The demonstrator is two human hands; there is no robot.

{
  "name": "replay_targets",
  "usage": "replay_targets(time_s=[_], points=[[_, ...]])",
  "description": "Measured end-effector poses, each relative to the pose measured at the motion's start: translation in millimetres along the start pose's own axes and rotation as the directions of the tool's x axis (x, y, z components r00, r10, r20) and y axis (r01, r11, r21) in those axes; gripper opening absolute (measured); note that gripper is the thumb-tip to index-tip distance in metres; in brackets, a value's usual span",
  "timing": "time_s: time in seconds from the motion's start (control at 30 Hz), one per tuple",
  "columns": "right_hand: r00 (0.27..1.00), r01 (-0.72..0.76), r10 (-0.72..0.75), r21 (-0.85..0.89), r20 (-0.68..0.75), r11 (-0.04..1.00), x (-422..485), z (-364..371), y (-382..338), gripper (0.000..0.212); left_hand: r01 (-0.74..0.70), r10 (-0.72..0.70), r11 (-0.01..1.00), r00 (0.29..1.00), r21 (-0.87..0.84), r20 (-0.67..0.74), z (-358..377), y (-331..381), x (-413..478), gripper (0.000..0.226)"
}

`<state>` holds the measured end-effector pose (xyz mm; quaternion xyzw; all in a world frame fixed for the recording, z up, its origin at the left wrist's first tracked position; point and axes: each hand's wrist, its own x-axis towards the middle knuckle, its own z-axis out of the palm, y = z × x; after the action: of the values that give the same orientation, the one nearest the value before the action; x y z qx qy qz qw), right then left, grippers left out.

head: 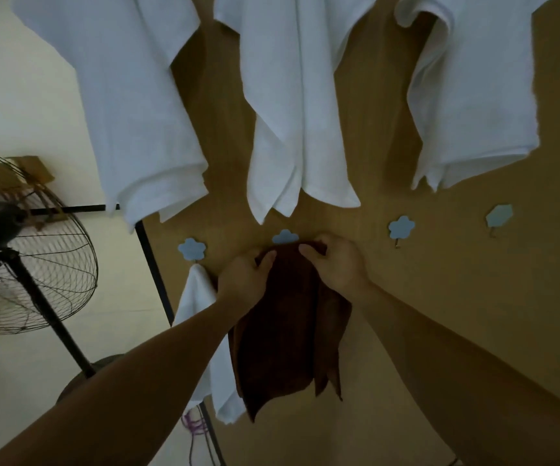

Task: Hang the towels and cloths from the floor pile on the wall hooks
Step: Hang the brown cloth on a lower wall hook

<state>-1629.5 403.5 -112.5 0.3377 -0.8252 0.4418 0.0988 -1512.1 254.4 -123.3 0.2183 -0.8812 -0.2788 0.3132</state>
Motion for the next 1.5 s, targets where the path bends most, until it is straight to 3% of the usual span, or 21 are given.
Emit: replay_targets(time_s=[0.1,0.2,0.33,0.4,0.47,0.5,0.53,0.6,0.67,0.73,0.8,0.87,0.97,1.03,1.1,1.17,1.27,1.4,1.5], points=[[0.997,-0.031,0.024,-0.088,-0.074,0.996,5,13,-2,0.032,0.039,-0.038,0.999,0.995,0.009,-0.087,11,-4,6,0.044],[0.993,-0.101,0.096,-0.072,-0.075,0.992,2,23,3,0.030,0.060,-0.057,0.998,0.992,0.026,-0.110,16,-8,7,0.046],[0.978,-0.199,0.197,-0.020,-0.072,0.980,-6,34,7,0.036,0.212,-0.209,0.971,0.977,-0.111,0.041,21,-14,5,0.039],[0.970,-0.232,0.234,0.041,-0.059,0.972,-6,36,6,0.035,0.416,-0.365,0.885,0.898,-0.206,0.244,25,-9,8,0.027],[0.959,-0.278,0.282,0.124,-0.015,0.953,-5,34,7,0.033,0.642,-0.505,0.698,0.755,-0.316,0.419,30,-7,8,0.027],[0.956,-0.293,0.295,0.144,0.008,0.945,-6,33,8,0.032,0.703,-0.532,0.629,0.701,-0.333,0.474,31,-8,8,0.027],[0.954,-0.298,0.298,0.142,0.024,0.944,-6,33,8,0.033,0.714,-0.530,0.621,0.687,-0.323,0.497,33,-11,9,0.031],[0.955,-0.297,0.296,0.059,0.026,0.953,-8,36,7,0.038,0.644,-0.517,0.751,0.712,-0.147,0.476,34,-15,4,0.037],[0.963,-0.271,0.266,-0.156,-0.053,0.950,-10,41,6,0.039,0.457,-0.447,0.888,0.829,0.054,0.336,44,-27,2,0.030],[0.965,-0.244,0.184,-0.393,-0.184,0.887,-15,45,8,0.034,0.286,-0.298,0.954,0.922,0.086,0.248,44,-25,-4,0.029],[0.973,-0.155,0.046,-0.492,-0.227,0.857,-21,48,13,0.016,0.170,-0.197,0.970,0.969,0.175,0.150,44,-21,-11,0.035],[0.977,-0.011,-0.076,-0.405,-0.198,0.914,-28,50,17,0.007,0.062,-0.075,0.954,0.997,0.292,0.034,44,-21,-19,0.031],[0.987,0.134,-0.146,-0.160,-0.063,0.978,-36,53,19,0.013,-0.141,0.178,0.881,0.983,0.452,-0.042,37,-25,-28,0.036],[0.990,0.125,-0.128,-0.050,-0.060,0.991,-41,54,20,0.017,-0.387,0.446,0.781,0.895,0.490,-0.003,35,-37,-31,0.037],[0.993,0.112,-0.112,0.016,-0.025,0.994,-46,55,22,0.026,-0.536,0.558,0.736,0.826,0.414,0.076,35,-49,-36,0.041],[0.995,0.091,-0.092,0.033,0.035,0.995,-51,56,25,0.039,-0.524,0.496,0.794,0.852,0.308,0.169,37,-57,-42,0.050],[0.994,0.076,-0.076,0.007,0.077,0.997,-49,56,29,0.044,-0.378,0.278,0.889,0.895,0.260,0.350,45,-65,-47,0.058],[0.995,0.046,-0.041,-0.046,0.091,0.998,-47,56,32,0.043,-0.212,0.080,0.944,0.890,0.252,0.448,55,-72,-53,0.020],[0.994,0.033,-0.027,-0.058,0.109,0.998,-49,58,35,0.041,-0.139,0.036,0.965,0.910,0.223,0.413,58,-69,-56,0.010]])
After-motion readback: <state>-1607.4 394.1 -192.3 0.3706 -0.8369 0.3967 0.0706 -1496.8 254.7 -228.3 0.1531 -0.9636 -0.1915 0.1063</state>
